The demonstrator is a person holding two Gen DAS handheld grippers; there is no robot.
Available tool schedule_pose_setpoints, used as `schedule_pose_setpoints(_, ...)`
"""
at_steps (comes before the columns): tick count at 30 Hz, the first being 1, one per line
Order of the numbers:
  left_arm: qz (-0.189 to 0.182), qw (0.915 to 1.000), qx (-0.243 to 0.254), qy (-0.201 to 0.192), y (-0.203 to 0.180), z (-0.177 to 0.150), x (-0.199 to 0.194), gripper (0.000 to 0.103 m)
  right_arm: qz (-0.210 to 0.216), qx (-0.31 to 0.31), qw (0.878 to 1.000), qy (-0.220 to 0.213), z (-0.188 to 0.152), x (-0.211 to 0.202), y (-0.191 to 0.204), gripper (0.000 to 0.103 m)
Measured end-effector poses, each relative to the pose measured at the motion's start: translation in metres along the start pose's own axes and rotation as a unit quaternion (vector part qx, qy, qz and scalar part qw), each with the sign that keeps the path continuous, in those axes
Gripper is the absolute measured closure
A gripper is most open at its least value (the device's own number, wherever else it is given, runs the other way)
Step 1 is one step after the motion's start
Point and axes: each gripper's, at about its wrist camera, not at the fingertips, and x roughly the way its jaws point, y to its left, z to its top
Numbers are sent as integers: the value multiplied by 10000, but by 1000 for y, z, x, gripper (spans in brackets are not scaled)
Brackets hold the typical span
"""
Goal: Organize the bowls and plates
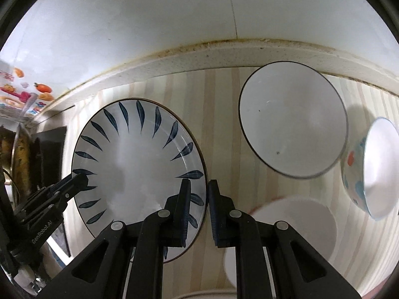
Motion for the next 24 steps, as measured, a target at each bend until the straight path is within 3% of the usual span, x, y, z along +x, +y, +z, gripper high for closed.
schedule_pose_setpoints(13, -65, 9998, -72, -163, -42, -59, -61, 86, 319, -277, 9989, -216, -66, -77, -17, 87)
schedule_pose_setpoints(24, -220, 9994, -81, 257, -76, -142, -62, 86, 292, -366, 9988, -121, -150, -106, -58, 87)
